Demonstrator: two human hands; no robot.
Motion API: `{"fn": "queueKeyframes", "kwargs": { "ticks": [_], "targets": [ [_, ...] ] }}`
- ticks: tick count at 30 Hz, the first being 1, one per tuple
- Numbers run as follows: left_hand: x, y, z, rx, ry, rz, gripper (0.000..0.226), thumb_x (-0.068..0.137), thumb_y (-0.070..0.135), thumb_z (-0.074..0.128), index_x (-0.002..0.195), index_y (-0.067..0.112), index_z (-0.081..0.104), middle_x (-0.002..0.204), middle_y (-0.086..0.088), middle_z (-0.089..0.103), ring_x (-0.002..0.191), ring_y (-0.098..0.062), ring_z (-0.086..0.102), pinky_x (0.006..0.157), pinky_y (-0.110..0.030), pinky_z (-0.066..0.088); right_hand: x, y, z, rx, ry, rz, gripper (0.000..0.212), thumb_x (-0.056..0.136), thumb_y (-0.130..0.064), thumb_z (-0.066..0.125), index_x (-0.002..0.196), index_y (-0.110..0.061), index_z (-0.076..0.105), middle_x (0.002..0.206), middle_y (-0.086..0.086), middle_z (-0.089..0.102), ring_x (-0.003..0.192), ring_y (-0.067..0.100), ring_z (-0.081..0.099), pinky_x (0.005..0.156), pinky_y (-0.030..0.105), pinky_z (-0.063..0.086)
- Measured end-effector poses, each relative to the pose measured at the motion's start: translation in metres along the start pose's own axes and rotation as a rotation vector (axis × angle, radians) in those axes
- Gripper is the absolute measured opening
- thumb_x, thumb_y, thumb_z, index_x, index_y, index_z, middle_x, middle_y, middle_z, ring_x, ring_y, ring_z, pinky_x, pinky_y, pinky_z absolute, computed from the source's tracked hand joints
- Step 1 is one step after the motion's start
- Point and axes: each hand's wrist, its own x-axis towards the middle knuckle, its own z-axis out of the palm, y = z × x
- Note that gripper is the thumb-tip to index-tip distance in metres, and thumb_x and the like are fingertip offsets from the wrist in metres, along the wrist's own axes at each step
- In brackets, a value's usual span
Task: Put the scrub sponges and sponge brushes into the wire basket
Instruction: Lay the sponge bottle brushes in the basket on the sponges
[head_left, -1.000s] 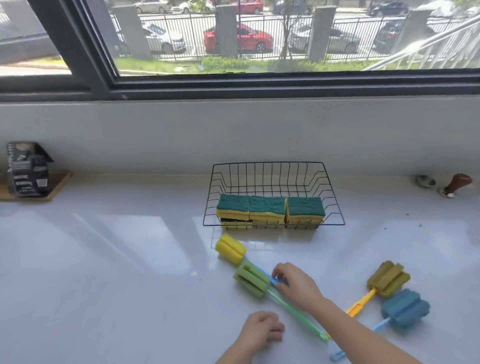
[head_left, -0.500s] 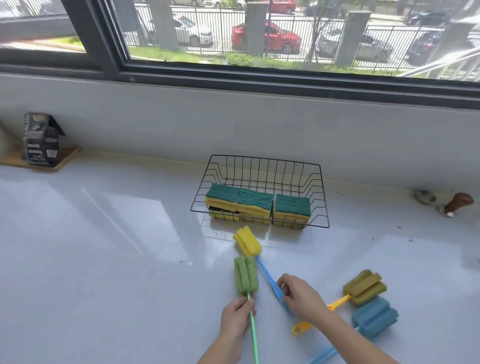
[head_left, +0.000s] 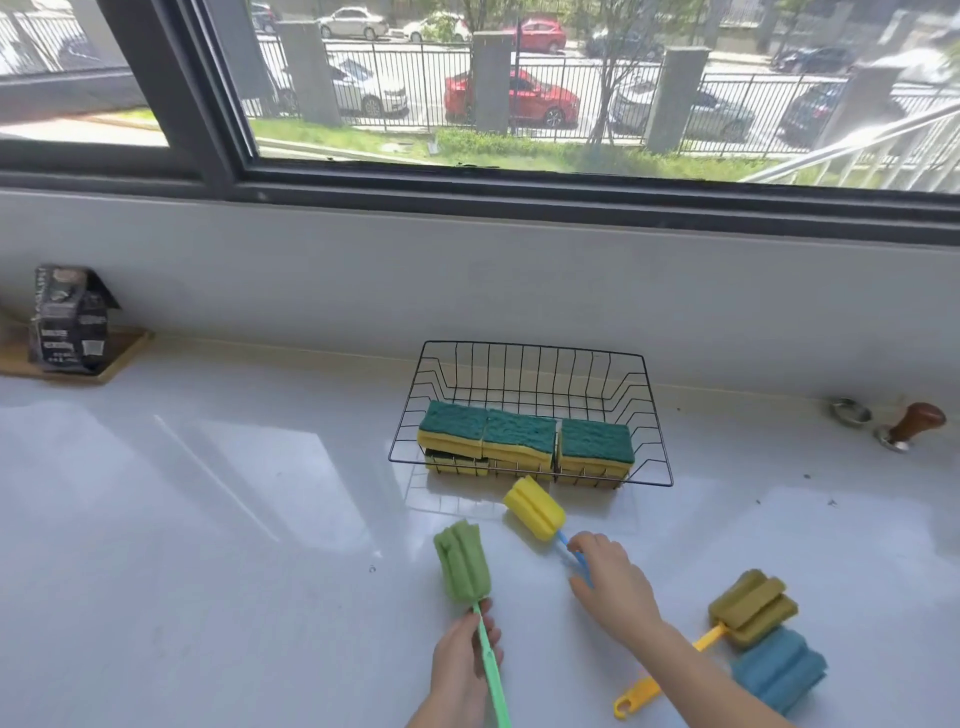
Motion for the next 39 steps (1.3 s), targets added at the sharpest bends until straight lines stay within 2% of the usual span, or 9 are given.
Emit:
{"fn": "queueKeyframes", "kwargs": {
  "ticks": [4, 8, 10, 13, 18, 23, 29, 35, 39],
  "targets": [
    [0.005, 0.015, 0.005, 0.02, -0.028, 0.009, 0.021, 0.095, 0.006, 0.043, 0.084, 0.006, 0.062, 0.06, -0.007, 0.048, 0.047, -0.015, 0.053, 0.044, -0.023, 0.043, -0.002, -0.026, 0.006, 0.056, -0.123, -0.043, 0.024, 0.081, -0.008, 0.045, 0.079, -0.032, 0.042, 0.085, -0.011, 0.045, 0.084, 0.014, 0.046, 0.07, 0.032, 0.041],
    [0.011, 0.025, 0.006, 0.12, -0.002, 0.045, 0.016, 0.094, 0.008, 0.05, 0.085, 0.013, 0.062, 0.07, -0.004, 0.059, 0.062, -0.012, 0.053, 0.048, -0.021, 0.038, -0.006, -0.046, 0.014, 0.255, -0.123, -0.082, 0.029, 0.076, 0.001, 0.047, 0.077, -0.024, 0.061, 0.076, -0.016, 0.05, 0.074, 0.011, 0.048, 0.071, 0.028, 0.042],
    [0.011, 0.029, 0.007, 0.133, -0.025, 0.044, 0.016, 0.093, 0.003, 0.051, 0.085, 0.012, 0.062, 0.065, -0.001, 0.06, 0.057, -0.013, 0.05, 0.039, -0.016, 0.036, -0.006, -0.052, 0.01, 0.335, -0.096, -0.102, 0.029, 0.078, 0.003, 0.05, 0.082, -0.021, 0.068, 0.078, -0.02, 0.053, 0.07, 0.006, 0.052, 0.074, 0.025, 0.046],
    [0.007, 0.034, 0.011, 0.12, -0.075, 0.022, 0.018, 0.093, 0.0, 0.05, 0.085, 0.013, 0.062, 0.071, -0.003, 0.062, 0.063, -0.015, 0.052, 0.04, -0.015, 0.041, -0.006, -0.059, 0.001, 0.36, -0.06, -0.118, 0.028, 0.081, -0.001, 0.054, 0.082, -0.025, 0.067, 0.085, -0.018, 0.06, 0.08, 0.009, 0.06, 0.081, 0.028, 0.051],
    [-0.007, 0.044, 0.023, 0.115, -0.152, 0.026, 0.019, 0.093, 0.003, 0.051, 0.087, 0.014, 0.065, 0.084, -0.004, 0.067, 0.077, -0.014, 0.06, 0.067, -0.024, 0.045, -0.007, -0.069, -0.016, 0.32, 0.026, -0.138, 0.027, 0.082, -0.001, 0.054, 0.078, -0.026, 0.059, 0.079, -0.022, 0.059, 0.082, 0.009, 0.059, 0.079, 0.032, 0.052],
    [-0.015, 0.064, 0.041, 0.071, -0.168, 0.08, 0.014, 0.091, 0.005, 0.055, 0.087, 0.012, 0.067, 0.082, -0.007, 0.067, 0.077, -0.017, 0.062, 0.07, -0.025, 0.049, 0.001, -0.08, -0.057, 0.218, 0.034, -0.22, 0.027, 0.086, -0.005, 0.053, 0.087, -0.03, 0.062, 0.095, -0.015, 0.067, 0.088, 0.007, 0.059, 0.078, 0.028, 0.05],
    [-0.02, 0.112, 0.1, 0.057, -0.317, 0.117, 0.013, 0.092, 0.005, 0.054, 0.091, 0.008, 0.067, 0.08, -0.005, 0.067, 0.074, -0.013, 0.062, 0.062, -0.02, 0.053, 0.035, -0.089, -0.141, 0.111, 0.162, -0.273, 0.034, 0.078, 0.004, 0.052, 0.079, -0.027, 0.065, 0.08, -0.006, 0.065, 0.078, 0.018, 0.058, 0.073, 0.038, 0.052],
    [-0.003, 0.17, 0.185, -0.072, -0.373, 0.029, 0.011, 0.095, 0.007, 0.05, 0.103, 0.004, 0.057, 0.082, -0.008, 0.064, 0.072, -0.015, 0.061, 0.055, -0.02, 0.054, 0.103, -0.095, -0.211, -0.049, 0.263, -0.269, 0.029, 0.089, -0.002, 0.051, 0.089, -0.027, 0.067, 0.087, -0.007, 0.062, 0.082, 0.02, 0.057, 0.073, 0.038, 0.054],
    [0.023, 0.189, 0.217, -0.168, -0.369, -0.047, 0.02, 0.095, 0.007, 0.047, 0.111, -0.001, 0.056, 0.104, -0.015, 0.062, 0.094, -0.023, 0.06, 0.075, -0.028, 0.051, 0.157, -0.094, -0.221, -0.066, 0.249, -0.235, 0.029, 0.087, -0.003, 0.053, 0.08, -0.029, 0.062, 0.094, -0.001, 0.069, 0.089, 0.022, 0.061, 0.076, 0.041, 0.055]
  ]
}}
